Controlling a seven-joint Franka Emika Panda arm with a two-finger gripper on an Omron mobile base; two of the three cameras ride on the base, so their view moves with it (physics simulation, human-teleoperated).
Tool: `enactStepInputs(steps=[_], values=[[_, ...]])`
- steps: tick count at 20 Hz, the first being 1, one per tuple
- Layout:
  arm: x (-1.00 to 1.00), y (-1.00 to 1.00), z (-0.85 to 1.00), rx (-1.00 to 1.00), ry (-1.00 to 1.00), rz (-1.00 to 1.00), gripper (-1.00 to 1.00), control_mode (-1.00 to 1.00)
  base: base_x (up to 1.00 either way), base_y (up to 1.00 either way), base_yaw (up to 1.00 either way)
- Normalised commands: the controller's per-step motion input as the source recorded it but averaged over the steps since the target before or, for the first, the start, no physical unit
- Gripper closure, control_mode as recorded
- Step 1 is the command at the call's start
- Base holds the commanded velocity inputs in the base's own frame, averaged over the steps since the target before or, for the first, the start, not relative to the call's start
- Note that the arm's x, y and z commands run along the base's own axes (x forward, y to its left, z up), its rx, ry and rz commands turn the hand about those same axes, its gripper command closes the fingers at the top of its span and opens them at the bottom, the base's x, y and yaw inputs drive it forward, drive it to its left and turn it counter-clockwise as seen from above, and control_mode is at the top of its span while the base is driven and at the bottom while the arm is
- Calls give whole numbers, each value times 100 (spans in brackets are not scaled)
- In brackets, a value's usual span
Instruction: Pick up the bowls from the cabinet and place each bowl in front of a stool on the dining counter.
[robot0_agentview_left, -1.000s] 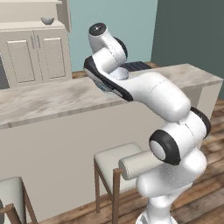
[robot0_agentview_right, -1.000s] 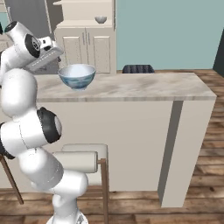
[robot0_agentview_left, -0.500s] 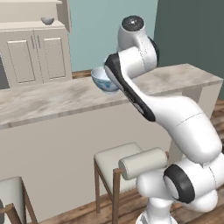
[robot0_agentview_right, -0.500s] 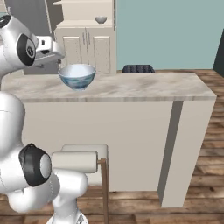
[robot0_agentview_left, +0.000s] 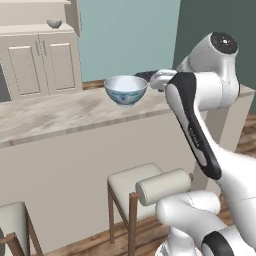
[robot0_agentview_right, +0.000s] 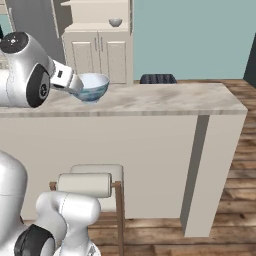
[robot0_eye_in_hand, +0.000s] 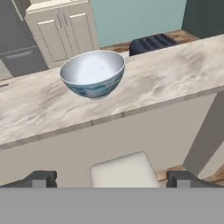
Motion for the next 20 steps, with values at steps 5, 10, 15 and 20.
enactStepInputs(steps=[5, 10, 15, 20], values=[[-99, -31, 4, 16, 5, 0, -100, -100, 0, 0, 0], [-55, -14, -8, -1, 20, -5, -100, -100, 0, 0, 0], [-22, 0, -43, -21, 22, -7, -100, -100, 0, 0, 0], [-3, 0, -50, -18, 31, -1, -100, -100, 0, 0, 0]])
